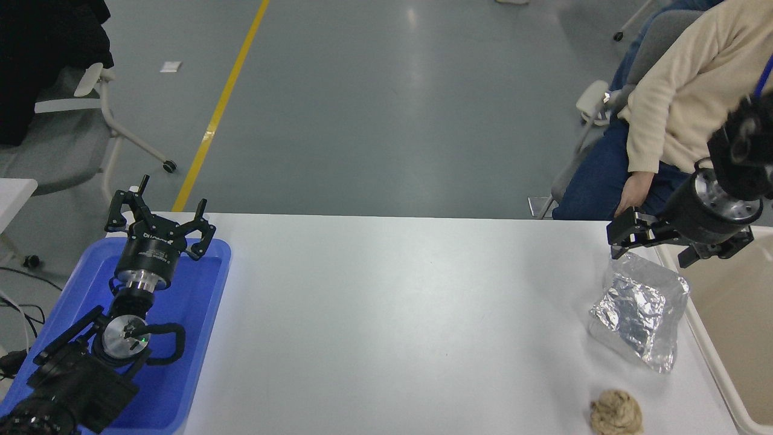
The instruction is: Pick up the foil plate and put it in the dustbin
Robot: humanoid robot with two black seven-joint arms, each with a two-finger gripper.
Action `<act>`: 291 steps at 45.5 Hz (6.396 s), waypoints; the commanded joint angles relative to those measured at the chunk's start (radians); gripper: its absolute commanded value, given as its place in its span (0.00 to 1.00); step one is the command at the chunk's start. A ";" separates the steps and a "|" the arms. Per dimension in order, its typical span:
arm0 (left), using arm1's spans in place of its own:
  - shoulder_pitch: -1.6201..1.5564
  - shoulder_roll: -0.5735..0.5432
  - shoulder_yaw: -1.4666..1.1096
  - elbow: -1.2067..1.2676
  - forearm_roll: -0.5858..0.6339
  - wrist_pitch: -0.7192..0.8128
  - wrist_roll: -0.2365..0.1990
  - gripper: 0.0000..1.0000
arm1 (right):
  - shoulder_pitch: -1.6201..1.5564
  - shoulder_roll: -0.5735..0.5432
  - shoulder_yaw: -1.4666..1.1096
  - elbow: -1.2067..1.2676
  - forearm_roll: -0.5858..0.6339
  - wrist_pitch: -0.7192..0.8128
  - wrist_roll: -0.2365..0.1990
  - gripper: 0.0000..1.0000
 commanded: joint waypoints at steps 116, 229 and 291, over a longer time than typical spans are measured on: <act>0.000 0.000 -0.001 0.000 -0.001 0.000 -0.001 1.00 | -0.143 -0.217 0.100 0.276 -0.200 -0.476 0.006 0.00; 0.000 0.000 -0.001 0.000 -0.001 -0.002 -0.001 1.00 | -0.571 -0.588 0.485 -0.437 -0.111 -0.094 0.000 0.00; 0.000 0.000 -0.001 0.000 -0.001 0.000 -0.001 1.00 | -1.258 -0.076 0.887 -1.018 -0.058 -0.685 -0.081 0.75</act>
